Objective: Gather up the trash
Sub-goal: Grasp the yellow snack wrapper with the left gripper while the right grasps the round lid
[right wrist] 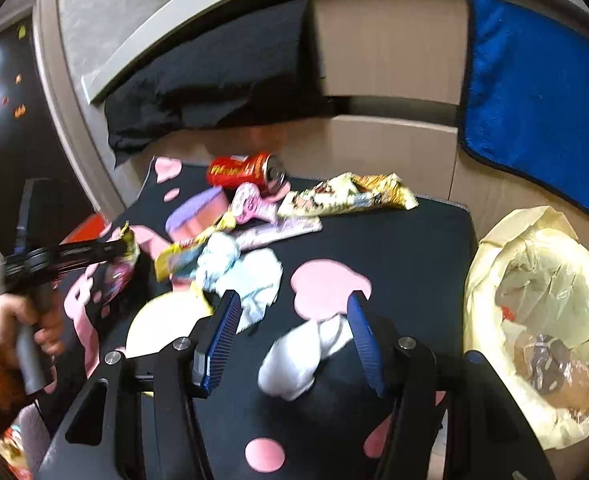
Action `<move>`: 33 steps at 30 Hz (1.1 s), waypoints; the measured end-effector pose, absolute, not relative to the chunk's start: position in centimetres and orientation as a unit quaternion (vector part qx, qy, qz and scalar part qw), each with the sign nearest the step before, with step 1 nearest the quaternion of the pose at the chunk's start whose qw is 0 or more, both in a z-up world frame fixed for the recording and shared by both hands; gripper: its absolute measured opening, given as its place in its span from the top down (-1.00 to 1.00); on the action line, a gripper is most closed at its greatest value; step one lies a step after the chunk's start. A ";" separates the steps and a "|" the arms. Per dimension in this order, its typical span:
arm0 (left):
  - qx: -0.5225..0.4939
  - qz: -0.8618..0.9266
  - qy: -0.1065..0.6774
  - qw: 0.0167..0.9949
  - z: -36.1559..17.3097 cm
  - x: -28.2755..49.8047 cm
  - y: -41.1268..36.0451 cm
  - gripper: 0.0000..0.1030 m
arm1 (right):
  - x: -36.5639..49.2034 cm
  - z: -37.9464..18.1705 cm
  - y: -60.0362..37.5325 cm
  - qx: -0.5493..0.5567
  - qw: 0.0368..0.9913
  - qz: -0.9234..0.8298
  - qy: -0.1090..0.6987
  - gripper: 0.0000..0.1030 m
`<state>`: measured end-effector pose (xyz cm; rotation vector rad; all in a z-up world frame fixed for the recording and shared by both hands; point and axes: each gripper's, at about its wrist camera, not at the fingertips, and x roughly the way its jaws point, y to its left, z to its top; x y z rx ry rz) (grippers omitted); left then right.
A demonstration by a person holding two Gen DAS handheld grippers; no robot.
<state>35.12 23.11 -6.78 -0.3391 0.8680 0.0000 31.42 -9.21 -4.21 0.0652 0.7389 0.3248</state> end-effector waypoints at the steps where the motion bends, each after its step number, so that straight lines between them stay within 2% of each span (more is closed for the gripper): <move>1: -0.163 -0.018 0.420 0.893 -6.4 33.9 22.5 0.30 | 31.1 -4.5 -9.0 0.032 0.918 0.158 0.364 -0.04; 11: -0.155 -0.027 0.411 0.898 -4.6 29.4 20.6 0.30 | 28.1 -5.7 -9.2 0.051 0.912 0.160 0.375 -0.06; 17: -0.150 -0.003 0.417 0.896 -4.6 28.3 22.5 0.30 | 29.7 -7.9 -3.6 0.054 0.878 0.222 0.421 0.00; 19: -0.147 -0.005 0.416 0.897 -4.4 28.4 22.9 0.30 | 30.0 -8.5 -2.3 0.033 0.881 0.205 0.426 0.12; 23: -0.147 -0.012 0.412 0.899 -3.7 28.3 23.5 0.30 | 31.3 -9.4 -2.0 0.061 0.874 0.190 0.444 0.18; 24: -0.147 -0.015 0.411 0.899 -3.5 28.2 23.6 0.30 | 31.6 -9.6 -2.1 0.071 0.869 0.194 0.450 0.37; 25: -0.146 -0.016 0.409 0.901 -3.3 28.2 23.7 0.30 | 31.9 -9.7 -2.0 0.077 0.866 0.200 0.451 0.66; 28: -0.138 -0.014 0.402 0.905 -2.5 27.9 23.7 0.30 | 32.0 -9.1 -1.6 0.073 0.865 0.214 0.448 0.78; 33: -0.139 -0.025 0.391 0.909 -1.6 27.3 23.1 0.30 | 31.0 -5.0 -2.3 0.058 0.880 0.243 0.404 0.83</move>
